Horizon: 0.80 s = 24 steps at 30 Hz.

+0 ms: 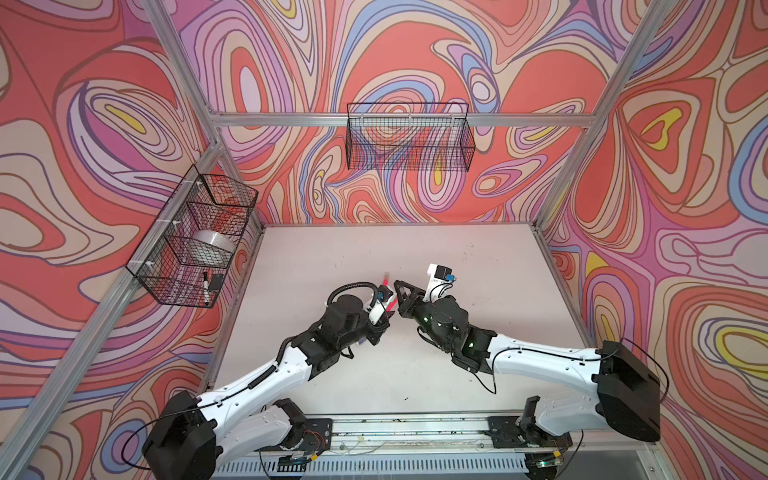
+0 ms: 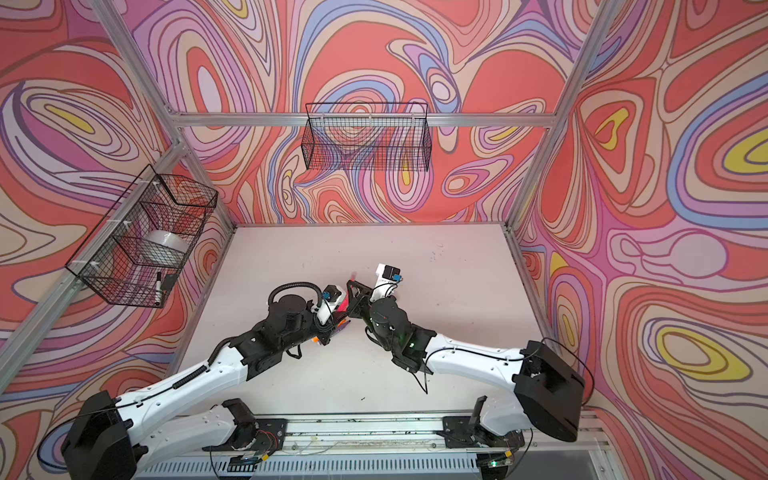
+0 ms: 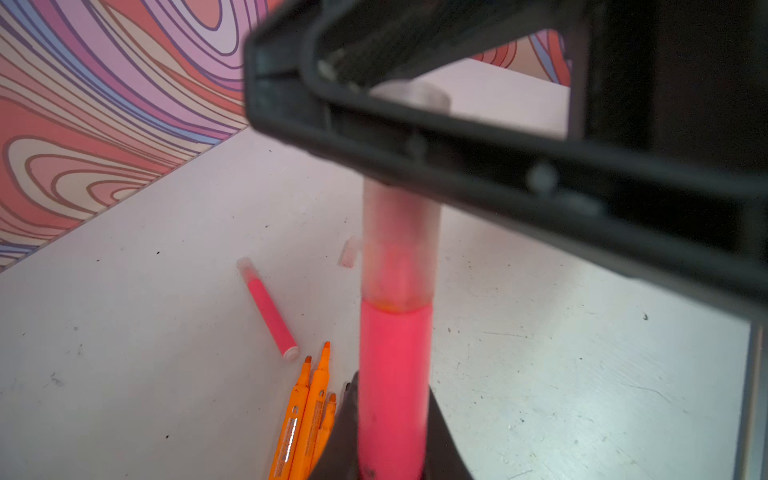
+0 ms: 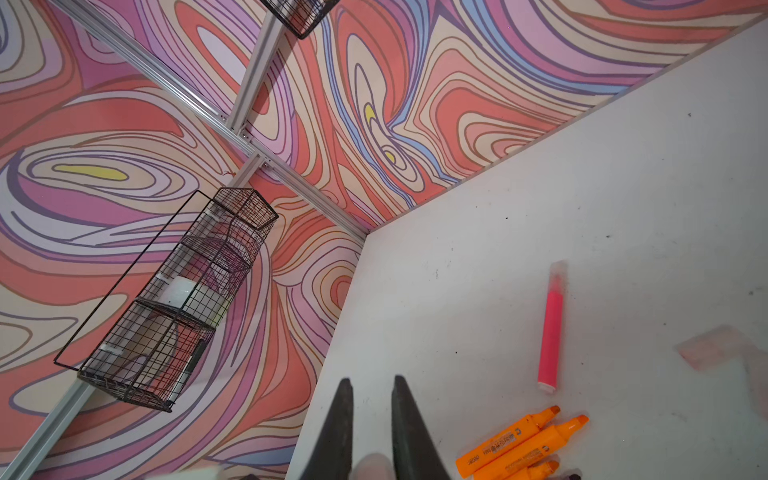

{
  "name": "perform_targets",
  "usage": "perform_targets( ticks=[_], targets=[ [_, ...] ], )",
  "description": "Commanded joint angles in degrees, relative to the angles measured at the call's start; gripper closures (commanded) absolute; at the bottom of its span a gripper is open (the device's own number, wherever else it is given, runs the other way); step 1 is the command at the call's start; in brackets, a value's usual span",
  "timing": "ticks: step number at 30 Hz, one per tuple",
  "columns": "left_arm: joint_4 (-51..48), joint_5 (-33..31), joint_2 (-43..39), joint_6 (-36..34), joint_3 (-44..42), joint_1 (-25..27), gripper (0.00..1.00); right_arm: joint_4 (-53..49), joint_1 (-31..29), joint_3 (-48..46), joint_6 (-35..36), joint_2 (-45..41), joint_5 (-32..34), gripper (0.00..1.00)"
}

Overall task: Insert the pens into the pen caps
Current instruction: 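Press the cap down onto the marker with the right gripper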

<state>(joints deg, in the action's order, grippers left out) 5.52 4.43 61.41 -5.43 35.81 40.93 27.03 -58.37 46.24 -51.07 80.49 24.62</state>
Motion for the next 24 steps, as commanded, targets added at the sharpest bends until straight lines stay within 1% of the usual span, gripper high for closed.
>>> perform_targets(
  ticks=[1,4,6,7,9,12,16,17,19,21,22,24],
  targets=[
    [20.18,-18.87,-0.95,3.76,6.15,-3.40,1.00,-14.36,-7.81,-1.35,-4.08,3.18,-17.59,1.00],
    [20.71,-20.56,-0.89,4.95,5.85,-3.40,1.00,-14.72,-7.81,-1.27,-4.21,3.01,-17.47,1.00],
    [19.75,-20.05,-0.55,5.89,6.43,-3.40,1.00,-14.17,-7.81,-1.30,-3.47,2.83,-17.93,1.00],
    [18.81,-18.38,-0.26,6.77,6.90,-3.83,1.00,-13.16,-7.80,-1.53,-2.49,2.75,-18.50,1.00],
    [16.22,-12.51,-0.28,10.04,8.07,-5.93,1.00,-10.28,-7.81,-2.88,-1.05,2.58,-19.65,1.00],
    [14.57,-0.40,-1.34,16.53,8.95,-11.20,1.00,-5.06,-7.81,-5.63,0.99,1.49,-21.19,1.00],
    [14.09,17.42,-1.86,24.14,10.83,-19.55,1.00,2.72,-7.81,-9.49,4.21,0.21,-25.03,1.00],
    [14.32,20.52,-1.89,25.83,11.19,-21.09,1.00,4.03,-7.81,-10.47,4.74,-0.12,-25.62,1.00],
    [14.31,23.17,-2.42,26.01,11.29,-21.59,1.00,5.22,-7.81,-11.81,4.90,-0.75,-25.49,1.00],
    [14.71,25.00,-2.87,25.58,11.06,-21.55,1.00,7.21,-7.81,-12.48,5.65,-0.49,-27.04,1.00],
    [14.44,24.95,-2.96,25.64,11.03,-21.54,1.00,7.06,-7.81,-12.49,5.79,-0.56,-27.48,1.00],
    [14.11,23.75,-3.46,24.84,10.47,-21.56,1.00,5.37,-7.81,-11.99,5.36,-0.51,-26.29,1.00]
  ],
)
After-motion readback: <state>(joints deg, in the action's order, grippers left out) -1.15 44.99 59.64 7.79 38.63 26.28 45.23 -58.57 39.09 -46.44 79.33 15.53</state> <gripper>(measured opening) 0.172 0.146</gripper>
